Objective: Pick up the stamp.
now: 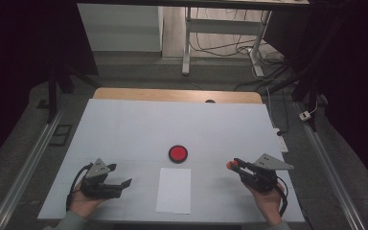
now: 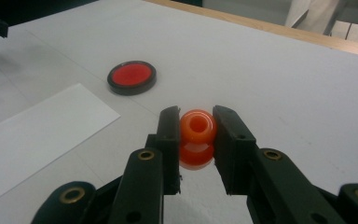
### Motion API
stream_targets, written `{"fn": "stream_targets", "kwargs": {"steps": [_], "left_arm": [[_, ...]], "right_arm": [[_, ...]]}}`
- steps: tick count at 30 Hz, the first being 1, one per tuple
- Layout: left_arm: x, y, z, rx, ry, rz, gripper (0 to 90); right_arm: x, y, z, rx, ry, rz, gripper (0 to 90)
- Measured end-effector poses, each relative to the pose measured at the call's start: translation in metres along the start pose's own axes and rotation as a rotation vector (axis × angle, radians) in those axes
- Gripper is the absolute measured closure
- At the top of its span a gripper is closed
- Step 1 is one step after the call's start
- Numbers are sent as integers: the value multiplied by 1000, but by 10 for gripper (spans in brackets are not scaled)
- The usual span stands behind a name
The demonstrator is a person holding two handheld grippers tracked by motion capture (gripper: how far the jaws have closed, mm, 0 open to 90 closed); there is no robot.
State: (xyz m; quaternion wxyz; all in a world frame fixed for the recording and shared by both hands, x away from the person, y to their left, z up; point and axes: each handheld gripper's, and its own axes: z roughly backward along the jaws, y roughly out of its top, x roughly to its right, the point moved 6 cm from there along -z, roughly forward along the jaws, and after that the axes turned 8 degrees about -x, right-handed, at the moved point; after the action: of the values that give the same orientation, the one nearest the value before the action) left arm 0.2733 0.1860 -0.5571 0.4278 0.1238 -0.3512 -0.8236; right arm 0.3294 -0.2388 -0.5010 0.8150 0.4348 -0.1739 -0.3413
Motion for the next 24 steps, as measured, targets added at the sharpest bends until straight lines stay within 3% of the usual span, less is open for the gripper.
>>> {"fn": "stream_targets", "kwargs": {"steps": [16,19,24], "left_arm": [[5,-6,3,1,18,-13,175],[7,-9,8,5,30,-23,175],[6,-8,13,30,29,-6,175]], "right_arm": [[-19,23,-9,52,78,24,724],[-26,30,-14,58,102,30,724],[-42,35,-21,48,131,69,724]]}}
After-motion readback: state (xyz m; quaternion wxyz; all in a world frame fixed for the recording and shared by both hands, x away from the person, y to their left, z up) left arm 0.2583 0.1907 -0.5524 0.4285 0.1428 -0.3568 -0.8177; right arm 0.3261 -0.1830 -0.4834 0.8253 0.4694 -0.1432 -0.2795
